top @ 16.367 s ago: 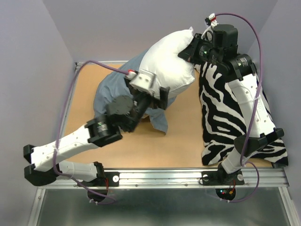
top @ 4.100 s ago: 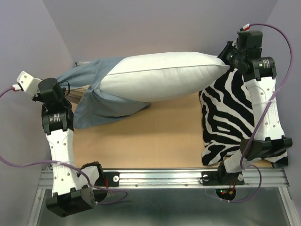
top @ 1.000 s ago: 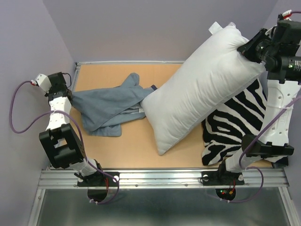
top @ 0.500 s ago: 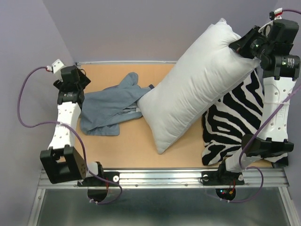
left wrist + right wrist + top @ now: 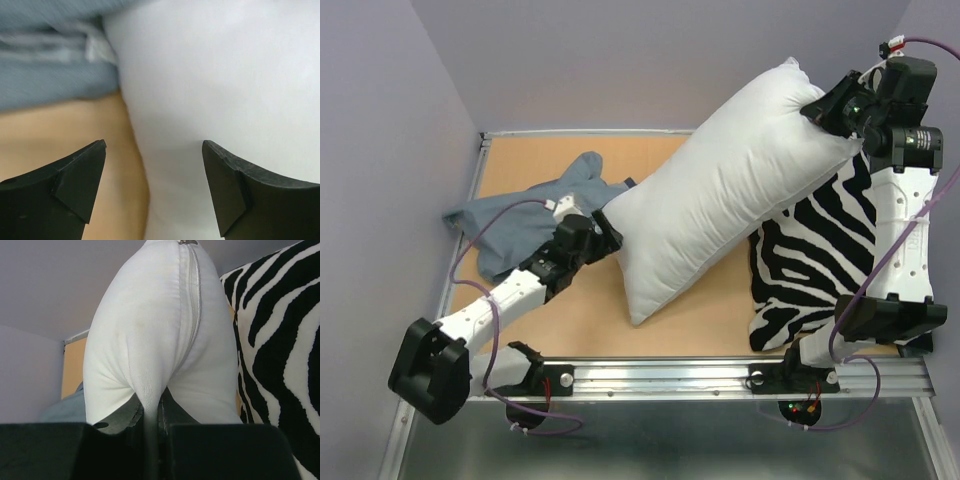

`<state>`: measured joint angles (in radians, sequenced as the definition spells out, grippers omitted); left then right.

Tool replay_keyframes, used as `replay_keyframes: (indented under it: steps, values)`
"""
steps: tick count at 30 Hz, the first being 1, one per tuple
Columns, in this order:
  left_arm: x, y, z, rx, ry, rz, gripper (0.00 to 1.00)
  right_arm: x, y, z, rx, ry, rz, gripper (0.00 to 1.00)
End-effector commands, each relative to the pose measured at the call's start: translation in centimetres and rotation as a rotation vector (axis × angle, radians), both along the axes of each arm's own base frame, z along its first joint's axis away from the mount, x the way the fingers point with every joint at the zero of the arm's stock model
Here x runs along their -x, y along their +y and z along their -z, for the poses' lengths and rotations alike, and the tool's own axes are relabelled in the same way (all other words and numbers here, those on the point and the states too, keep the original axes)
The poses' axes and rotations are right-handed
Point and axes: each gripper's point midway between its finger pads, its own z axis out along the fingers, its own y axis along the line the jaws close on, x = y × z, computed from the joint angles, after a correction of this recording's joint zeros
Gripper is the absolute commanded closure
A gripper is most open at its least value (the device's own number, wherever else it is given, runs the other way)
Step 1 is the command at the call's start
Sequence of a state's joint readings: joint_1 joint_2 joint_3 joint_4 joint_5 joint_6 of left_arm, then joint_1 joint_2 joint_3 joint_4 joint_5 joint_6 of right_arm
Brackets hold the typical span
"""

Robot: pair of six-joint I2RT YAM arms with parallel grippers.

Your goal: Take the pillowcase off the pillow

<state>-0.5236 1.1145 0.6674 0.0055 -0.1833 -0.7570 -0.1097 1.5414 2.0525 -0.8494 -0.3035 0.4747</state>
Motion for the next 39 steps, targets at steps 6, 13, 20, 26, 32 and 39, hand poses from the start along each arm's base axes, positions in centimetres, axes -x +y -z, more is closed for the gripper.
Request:
replay_keyframes:
  steps: [6, 13, 20, 26, 32, 39]
  values:
    - [1.3, -11.1, -1.7, 0.31, -0.119, 0.205, 0.03, 0.7, 0.6, -3.2, 0.018, -0.133, -0.013, 0.99]
    - [1.9, -16.6, -4.8, 0.291, -0.178, 0.335, 1.0, 0.9, 0.1, -3.7, 0.027, -0.145, 0.017, 0.99]
    - [6.7, -23.1, -14.6, 0.294, -0.285, 0.548, 1.0, 0.9, -1.0, -4.8, 0.051, -0.162, 0.074, 0.99]
    - [6.6, -19.0, -23.1, 0.211, -0.413, 0.392, 1.0, 0.1, -0.2, -3.8, 0.034, -0.143, 0.028, 0.99]
    - [2.1, -10.7, -25.9, 0.076, -0.458, 0.166, 1.0, -1.4, 3.2, -1.4, -0.013, -0.105, -0.093, 0.99]
    - [-1.6, -0.7, -24.8, -0.016, -0.455, -0.043, 1.0, -3.9, 10.3, 8.6, 0.063, 0.082, -0.194, 0.99]
